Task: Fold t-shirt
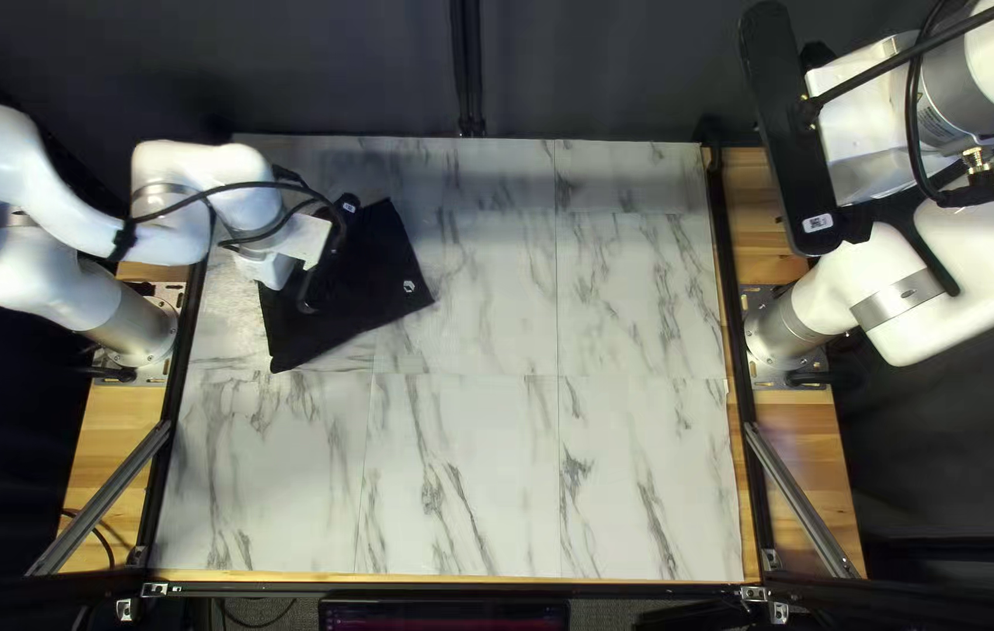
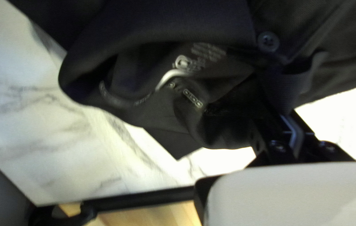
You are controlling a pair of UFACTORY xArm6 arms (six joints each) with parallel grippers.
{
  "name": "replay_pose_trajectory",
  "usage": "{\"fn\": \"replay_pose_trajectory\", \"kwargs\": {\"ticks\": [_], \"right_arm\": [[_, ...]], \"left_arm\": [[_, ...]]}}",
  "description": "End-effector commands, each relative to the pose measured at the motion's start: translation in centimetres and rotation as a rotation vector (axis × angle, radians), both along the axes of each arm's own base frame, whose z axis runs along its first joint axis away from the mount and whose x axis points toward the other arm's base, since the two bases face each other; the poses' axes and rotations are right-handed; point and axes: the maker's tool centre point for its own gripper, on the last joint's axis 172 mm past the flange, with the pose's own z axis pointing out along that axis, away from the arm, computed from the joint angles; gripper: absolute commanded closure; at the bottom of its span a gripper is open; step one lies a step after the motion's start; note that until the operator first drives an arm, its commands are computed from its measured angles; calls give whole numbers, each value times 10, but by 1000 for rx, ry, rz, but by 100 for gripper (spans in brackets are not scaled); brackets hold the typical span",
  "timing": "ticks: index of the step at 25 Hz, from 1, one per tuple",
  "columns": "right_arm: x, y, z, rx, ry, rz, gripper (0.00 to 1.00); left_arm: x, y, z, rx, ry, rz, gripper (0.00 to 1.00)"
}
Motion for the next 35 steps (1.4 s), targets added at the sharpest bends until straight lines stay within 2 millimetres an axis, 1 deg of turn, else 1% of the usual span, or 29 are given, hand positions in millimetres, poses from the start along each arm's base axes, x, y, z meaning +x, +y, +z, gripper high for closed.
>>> {"fn": "replay_pose_trajectory", "kwargs": {"ticks": [1, 4, 6, 8, 9, 11, 12, 13, 16, 18, 21, 25, 28, 31, 35], "right_arm": [[0, 0, 0, 0, 0, 0, 0], [0, 0, 0, 0, 0, 0, 0], [0, 0, 0, 0, 0, 0, 0], [0, 0, 0, 0, 0, 0, 0], [0, 0, 0, 0, 0, 0, 0], [0, 0, 0, 0, 0, 0, 0], [0, 0, 0, 0, 0, 0, 0], [0, 0, 0, 0, 0, 0, 0], [0, 0, 0, 0, 0, 0, 0], [0, 0, 0, 0, 0, 0, 0], [0, 0, 0, 0, 0, 0, 0], [0, 0, 0, 0, 0, 0, 0], [0, 0, 0, 0, 0, 0, 0], [0, 0, 0, 0, 0, 0, 0], [0, 0, 0, 0, 0, 0, 0]], "left_arm": [[1, 8, 9, 19, 62, 0, 100], [1, 17, 9, 34, 112, 10, 100], [-1, 24, 1, 41, 137, 16, 100], [-2, 28, -12, 42, 166, 19, 100], [-3, 28, -17, 40, 174, 18, 100], [-4, 28, -32, 21, 196, 4, 100], [-5, 27, -34, 9, 202, -4, 64], [-7, 27, -34, 1, 205, -7, 0], [-6, 24, -21, -5, 190, -2, 0], [1, 22, -9, 1, 159, 3, 0], [11, 25, -1, 10, 109, 13, 0], [27, 30, -4, 7, 70, 24, 0], [34, 33, -4, 1, 60, 56, 0], [35, 29, -6, -11, 43, 112, 0], [38, 20, -8, -48, -25, 169, 0]]}}
